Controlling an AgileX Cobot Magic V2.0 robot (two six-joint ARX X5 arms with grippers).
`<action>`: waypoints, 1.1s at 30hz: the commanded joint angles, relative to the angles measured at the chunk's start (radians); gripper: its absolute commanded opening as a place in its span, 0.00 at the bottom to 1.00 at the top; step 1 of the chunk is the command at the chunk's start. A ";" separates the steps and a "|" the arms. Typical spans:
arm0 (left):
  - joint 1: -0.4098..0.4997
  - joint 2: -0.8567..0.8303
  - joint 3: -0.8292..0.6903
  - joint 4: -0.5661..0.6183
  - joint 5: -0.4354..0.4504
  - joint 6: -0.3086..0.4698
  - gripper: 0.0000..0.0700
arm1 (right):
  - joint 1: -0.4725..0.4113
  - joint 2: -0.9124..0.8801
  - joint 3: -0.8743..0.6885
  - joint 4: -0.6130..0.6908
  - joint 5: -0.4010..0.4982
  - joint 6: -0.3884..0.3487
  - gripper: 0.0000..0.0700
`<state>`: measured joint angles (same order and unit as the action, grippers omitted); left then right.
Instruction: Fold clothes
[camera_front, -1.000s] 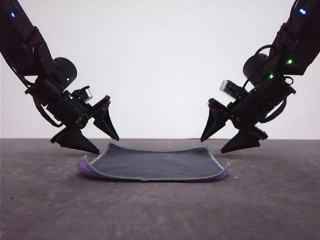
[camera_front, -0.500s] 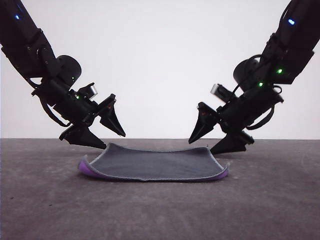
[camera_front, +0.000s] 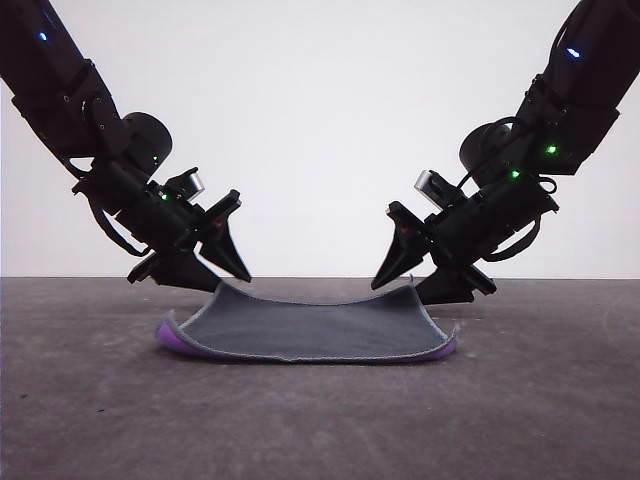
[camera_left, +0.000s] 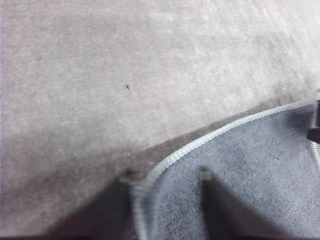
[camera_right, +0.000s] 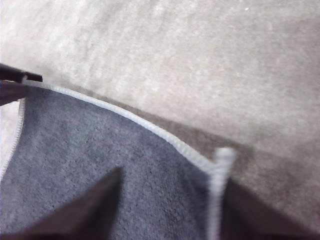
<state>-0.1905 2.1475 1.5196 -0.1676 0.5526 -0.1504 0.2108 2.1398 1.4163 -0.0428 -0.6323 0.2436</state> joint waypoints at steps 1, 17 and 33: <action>-0.005 0.032 0.026 0.006 0.004 -0.001 0.00 | 0.003 0.031 0.026 0.005 -0.002 0.004 0.09; -0.004 0.032 0.026 -0.064 0.024 0.003 0.01 | 0.000 0.031 0.167 -0.272 0.013 -0.142 0.01; -0.007 -0.022 0.120 -0.358 0.084 0.112 0.01 | 0.000 0.030 0.286 -0.627 -0.018 -0.263 0.01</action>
<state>-0.1928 2.1364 1.6129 -0.5182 0.6281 -0.0786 0.2085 2.1410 1.6753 -0.6682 -0.6436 0.0045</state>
